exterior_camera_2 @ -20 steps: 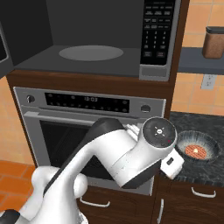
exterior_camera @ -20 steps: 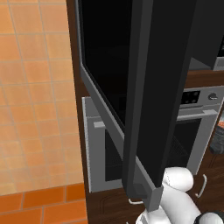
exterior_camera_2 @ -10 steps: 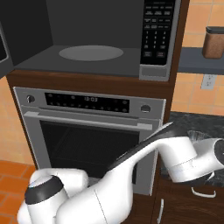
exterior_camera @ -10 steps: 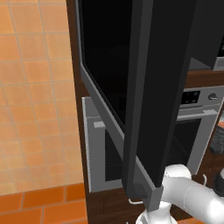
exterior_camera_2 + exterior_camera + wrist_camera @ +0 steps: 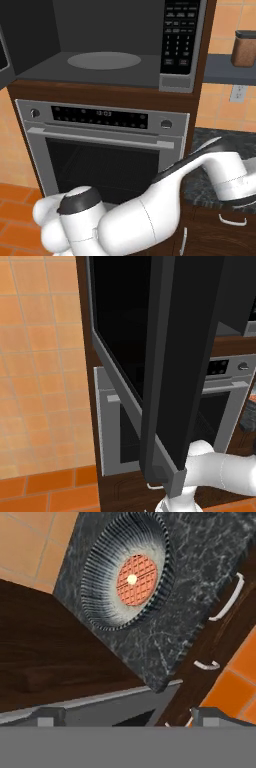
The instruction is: Open the microwave, place the bowl with waffle inside the microwave, then close the microwave door and turn it on.
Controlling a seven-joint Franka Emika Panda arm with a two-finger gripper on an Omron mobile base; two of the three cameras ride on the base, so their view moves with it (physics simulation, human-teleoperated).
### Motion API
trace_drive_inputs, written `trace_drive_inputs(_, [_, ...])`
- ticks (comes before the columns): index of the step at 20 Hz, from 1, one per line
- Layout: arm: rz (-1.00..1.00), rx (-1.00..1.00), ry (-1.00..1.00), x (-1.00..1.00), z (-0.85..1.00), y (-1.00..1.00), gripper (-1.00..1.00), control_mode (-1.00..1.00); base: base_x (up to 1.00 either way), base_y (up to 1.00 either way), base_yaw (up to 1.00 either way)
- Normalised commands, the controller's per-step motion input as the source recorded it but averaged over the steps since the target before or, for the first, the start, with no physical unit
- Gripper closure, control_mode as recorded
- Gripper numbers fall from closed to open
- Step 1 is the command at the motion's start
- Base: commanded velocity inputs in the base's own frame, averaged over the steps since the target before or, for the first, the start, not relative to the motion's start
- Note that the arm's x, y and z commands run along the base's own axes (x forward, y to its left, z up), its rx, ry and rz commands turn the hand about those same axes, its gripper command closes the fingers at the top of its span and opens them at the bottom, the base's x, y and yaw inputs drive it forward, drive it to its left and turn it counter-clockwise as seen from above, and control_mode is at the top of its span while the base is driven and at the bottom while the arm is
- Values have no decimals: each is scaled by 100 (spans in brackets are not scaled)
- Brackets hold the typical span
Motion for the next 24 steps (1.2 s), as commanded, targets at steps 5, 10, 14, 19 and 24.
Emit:
trace_drive_inputs(5, [-56, 0, -1, 45, -55, -56, -100, -100, 0, 0, 0])
trace_drive_inputs(10, [-35, 1, 7, 34, -37, -22, -100, -100, 0, 0, 0])
trace_drive_inputs(14, [0, 0, 4, 13, -10, 0, -100, -100, 0, 0, 0])
trace_drive_inputs(19, [0, 7, 0, 32, -29, 0, -100, -100, 0, 0, 0])
trace_drive_inputs(24, [0, 18, 1, 31, -23, -23, -100, -100, 0, 0, 0])
